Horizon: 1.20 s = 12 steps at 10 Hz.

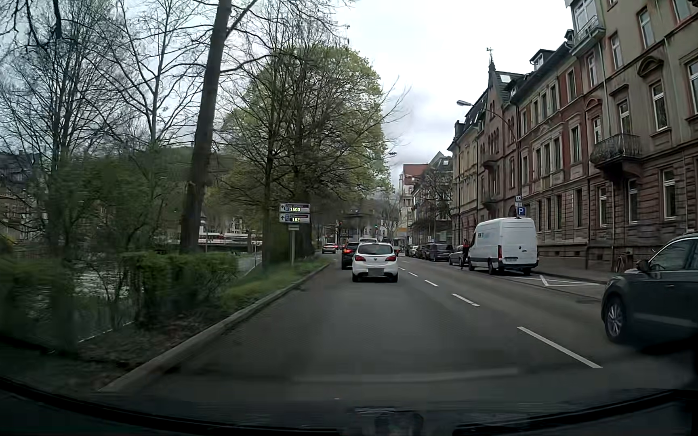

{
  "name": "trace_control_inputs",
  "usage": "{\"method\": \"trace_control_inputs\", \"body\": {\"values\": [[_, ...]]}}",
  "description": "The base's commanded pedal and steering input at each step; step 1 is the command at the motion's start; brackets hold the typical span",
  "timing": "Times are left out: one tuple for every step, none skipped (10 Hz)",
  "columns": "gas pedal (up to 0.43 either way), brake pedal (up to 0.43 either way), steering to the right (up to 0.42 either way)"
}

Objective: Follow the waypoints while adhering to traffic rules and regulations

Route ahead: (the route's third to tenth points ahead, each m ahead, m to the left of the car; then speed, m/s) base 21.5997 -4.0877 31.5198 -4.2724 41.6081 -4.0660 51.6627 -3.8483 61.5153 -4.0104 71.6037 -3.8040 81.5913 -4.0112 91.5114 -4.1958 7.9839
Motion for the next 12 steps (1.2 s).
{"method": "trace_control_inputs", "body": {"values": [[0.087, 0.0, 0.0], [0.087, 0.0, 0.0], [0.087, 0.0, 0.0], [0.087, 0.0, 0.0], [0.087, 0.0, 0.0], [0.087, 0.0, 0.0], [0.087, 0.0, 0.0], [0.087, 0.0, 0.0], [0.087, 0.0, 0.0], [0.087, 0.0, 0.0], [0.087, 0.0, 0.0], [0.087, 0.0, 0.0]]}}
